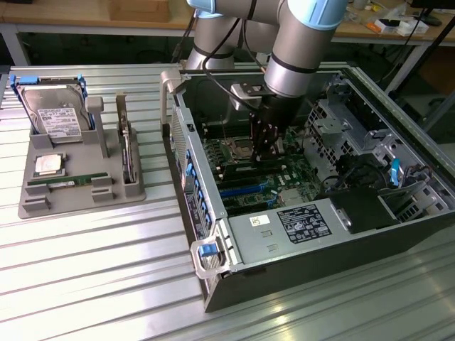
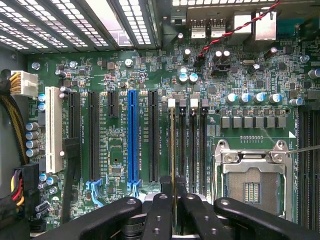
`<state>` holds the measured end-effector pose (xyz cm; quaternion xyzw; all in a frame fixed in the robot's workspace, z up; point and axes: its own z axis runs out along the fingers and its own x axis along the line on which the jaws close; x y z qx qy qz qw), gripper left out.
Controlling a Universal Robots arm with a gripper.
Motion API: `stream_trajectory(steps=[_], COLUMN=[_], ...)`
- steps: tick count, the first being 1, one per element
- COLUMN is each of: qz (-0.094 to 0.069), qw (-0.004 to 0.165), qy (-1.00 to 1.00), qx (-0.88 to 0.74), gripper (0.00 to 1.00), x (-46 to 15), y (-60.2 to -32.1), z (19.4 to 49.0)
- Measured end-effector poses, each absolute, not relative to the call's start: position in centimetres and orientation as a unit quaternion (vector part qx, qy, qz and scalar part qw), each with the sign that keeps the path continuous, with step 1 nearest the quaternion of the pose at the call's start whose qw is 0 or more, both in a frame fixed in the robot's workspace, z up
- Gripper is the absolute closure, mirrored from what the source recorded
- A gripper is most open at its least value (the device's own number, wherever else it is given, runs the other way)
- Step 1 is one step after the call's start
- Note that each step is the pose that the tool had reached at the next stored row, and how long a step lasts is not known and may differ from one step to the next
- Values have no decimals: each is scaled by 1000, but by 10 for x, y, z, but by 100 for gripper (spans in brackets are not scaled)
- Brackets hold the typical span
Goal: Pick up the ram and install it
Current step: 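Insert the ram into the slot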
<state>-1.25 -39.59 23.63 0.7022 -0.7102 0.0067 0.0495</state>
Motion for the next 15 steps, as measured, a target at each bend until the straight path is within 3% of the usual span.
stream_trajectory(steps=[15], qz=[10], qw=[46], qy=[-710], qx=[702], gripper=[87], x=[-16], y=[-396], z=[241])
